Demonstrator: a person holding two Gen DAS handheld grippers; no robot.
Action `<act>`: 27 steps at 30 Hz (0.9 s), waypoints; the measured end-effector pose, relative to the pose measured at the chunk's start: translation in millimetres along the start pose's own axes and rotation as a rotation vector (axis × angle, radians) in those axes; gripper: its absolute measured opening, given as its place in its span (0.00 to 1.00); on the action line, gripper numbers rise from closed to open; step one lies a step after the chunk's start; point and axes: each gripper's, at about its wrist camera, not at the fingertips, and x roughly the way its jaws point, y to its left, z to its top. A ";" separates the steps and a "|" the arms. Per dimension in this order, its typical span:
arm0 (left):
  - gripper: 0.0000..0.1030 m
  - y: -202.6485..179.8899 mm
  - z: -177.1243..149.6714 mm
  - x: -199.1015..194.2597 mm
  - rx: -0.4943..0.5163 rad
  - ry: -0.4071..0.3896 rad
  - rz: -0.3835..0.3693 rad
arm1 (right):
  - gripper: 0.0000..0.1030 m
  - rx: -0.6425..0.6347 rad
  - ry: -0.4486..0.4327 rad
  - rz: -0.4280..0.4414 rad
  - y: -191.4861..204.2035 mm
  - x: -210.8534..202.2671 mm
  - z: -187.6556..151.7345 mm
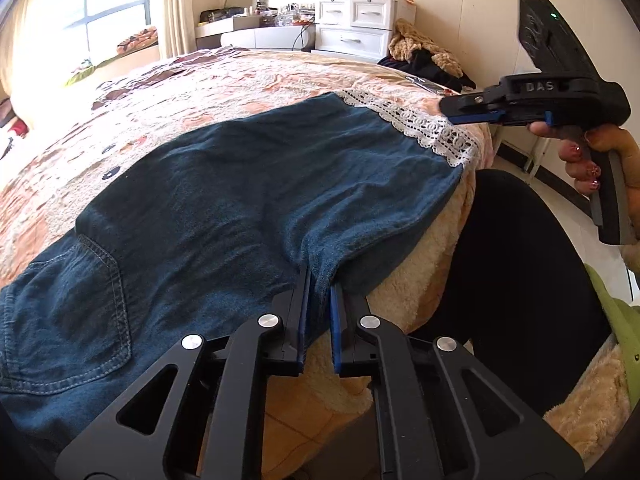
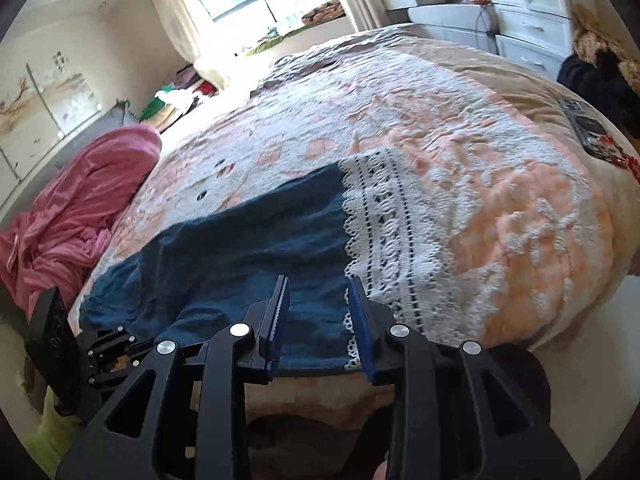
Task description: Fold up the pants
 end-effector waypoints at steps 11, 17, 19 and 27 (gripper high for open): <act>0.30 -4.0 -5.8 -7.8 -0.020 0.014 -0.041 | 0.31 -0.024 0.147 -0.053 -20.3 43.9 -18.4; 0.36 4.6 11.5 -40.3 -0.061 -0.060 -0.040 | 0.41 -0.063 0.180 -0.008 -15.4 40.2 -14.5; 0.37 11.2 22.4 -45.8 -0.074 -0.072 -0.021 | 0.41 -0.084 0.194 -0.011 -12.9 37.4 -12.2; 0.31 6.6 37.3 -9.8 0.001 0.045 -0.028 | 0.53 -0.184 0.098 0.061 26.9 16.3 35.1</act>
